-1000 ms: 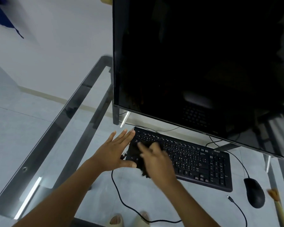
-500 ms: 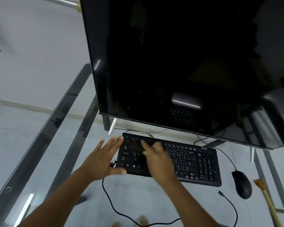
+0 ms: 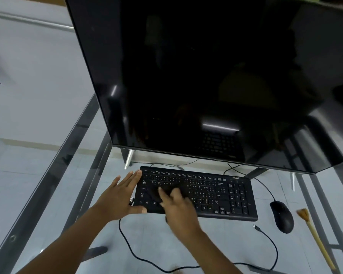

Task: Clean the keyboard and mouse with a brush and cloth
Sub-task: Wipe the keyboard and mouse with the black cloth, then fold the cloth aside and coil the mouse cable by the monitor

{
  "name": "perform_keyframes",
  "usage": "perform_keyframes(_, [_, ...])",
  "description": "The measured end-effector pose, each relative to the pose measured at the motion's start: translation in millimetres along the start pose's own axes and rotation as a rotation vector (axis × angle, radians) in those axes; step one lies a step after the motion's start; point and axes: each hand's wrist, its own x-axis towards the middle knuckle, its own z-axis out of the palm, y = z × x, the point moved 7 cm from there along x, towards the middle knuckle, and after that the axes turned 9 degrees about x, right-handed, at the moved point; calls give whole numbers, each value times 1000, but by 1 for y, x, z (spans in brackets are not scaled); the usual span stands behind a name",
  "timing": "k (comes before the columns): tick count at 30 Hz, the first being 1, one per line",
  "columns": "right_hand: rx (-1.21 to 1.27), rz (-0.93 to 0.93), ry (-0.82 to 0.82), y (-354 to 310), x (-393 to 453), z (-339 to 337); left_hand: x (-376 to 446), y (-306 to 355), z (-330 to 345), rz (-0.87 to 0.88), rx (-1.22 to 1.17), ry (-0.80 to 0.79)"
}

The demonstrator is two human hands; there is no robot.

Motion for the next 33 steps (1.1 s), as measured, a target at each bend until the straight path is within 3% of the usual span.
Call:
perform_keyframes(5, [62,386,70,117,-29,-42,-3,1,-7,-56,60,-57])
perform_keyframes(8, [229,476,112,139,-44,-63,0,32,-31,-62,188,96])
perform_keyframes(9, [315,478,146,135,-45,-70,2,51,-42,-64,120,167])
perform_keyframes(11, [434,459,242,122,-43,-87,5,96,-59,-112,-272,181])
perform_keyframes(14, [572,348,287,96,-37,-115,14,177,-67,-145,-941,-108])
perform_keyframes(15, [638,305,267,91,-36,-124,20,197,-69,-133,-1068,-128])
perform_keyframes(18, [877,408,272,109,-49,-146,38,233,-78,-146,-1216,-69])
perform_keyframes(20, [1065,677,353,144,-69,-148,48,251,-78,-177,-1265,-81])
perform_keyframes(22, [1336,911,305,174,-94,-143,57,278,-79,-177,-1316,-131])
perform_keyframes(25, [1687,904,137,199,-120,-153,74,326,-79,-143,-1283,-143])
perform_keyframes(28, [1509,842,265,252,-151,-181,94,374,-74,-155,-1205,-102])
perform_keyframes(31, [1171,912,447,324,-193,-214,115,418,-59,-219,-1138,-83])
perform_keyframes(33, [1007,970,465,366,-218,-232,129,447,-47,-230,-1079,-116])
